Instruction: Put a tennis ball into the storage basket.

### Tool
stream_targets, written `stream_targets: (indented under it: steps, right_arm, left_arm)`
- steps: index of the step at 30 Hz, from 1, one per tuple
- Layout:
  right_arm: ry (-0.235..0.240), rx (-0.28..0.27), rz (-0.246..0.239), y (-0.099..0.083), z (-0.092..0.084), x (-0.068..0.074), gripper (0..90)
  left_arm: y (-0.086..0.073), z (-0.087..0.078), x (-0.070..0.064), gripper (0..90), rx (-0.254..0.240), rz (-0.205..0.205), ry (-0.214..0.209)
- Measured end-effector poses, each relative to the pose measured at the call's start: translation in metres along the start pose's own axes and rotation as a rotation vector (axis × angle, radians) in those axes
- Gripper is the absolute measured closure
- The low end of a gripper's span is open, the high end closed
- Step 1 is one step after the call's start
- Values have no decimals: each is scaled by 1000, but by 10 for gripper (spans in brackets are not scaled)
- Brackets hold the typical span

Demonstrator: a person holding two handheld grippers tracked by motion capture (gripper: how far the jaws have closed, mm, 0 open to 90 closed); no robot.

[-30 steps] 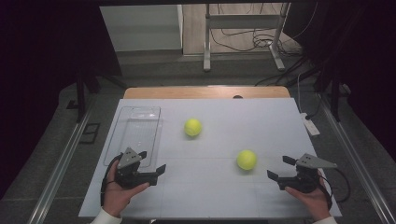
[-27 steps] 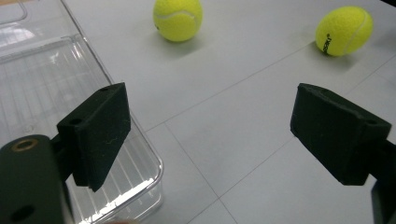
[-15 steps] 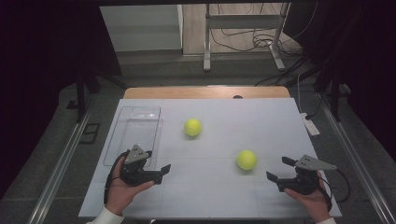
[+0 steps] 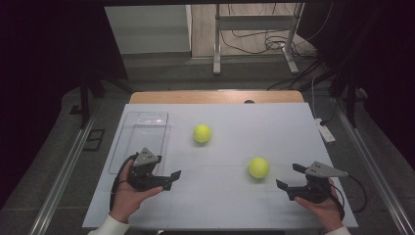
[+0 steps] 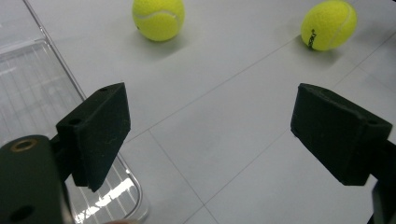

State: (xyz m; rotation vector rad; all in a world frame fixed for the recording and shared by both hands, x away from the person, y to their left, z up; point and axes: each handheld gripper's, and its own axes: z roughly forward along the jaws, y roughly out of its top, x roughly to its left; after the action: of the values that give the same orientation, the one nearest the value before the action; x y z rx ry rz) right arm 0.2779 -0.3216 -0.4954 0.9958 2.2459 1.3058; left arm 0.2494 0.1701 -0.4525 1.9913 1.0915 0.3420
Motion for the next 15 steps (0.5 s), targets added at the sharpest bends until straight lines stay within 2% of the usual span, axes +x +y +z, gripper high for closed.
stream_targets:
  steps: [15]
  right_arm:
    - [8,0,-14,2,1,1,105]
  left_arm:
    - [15,14,-3,124,16,29,-23]
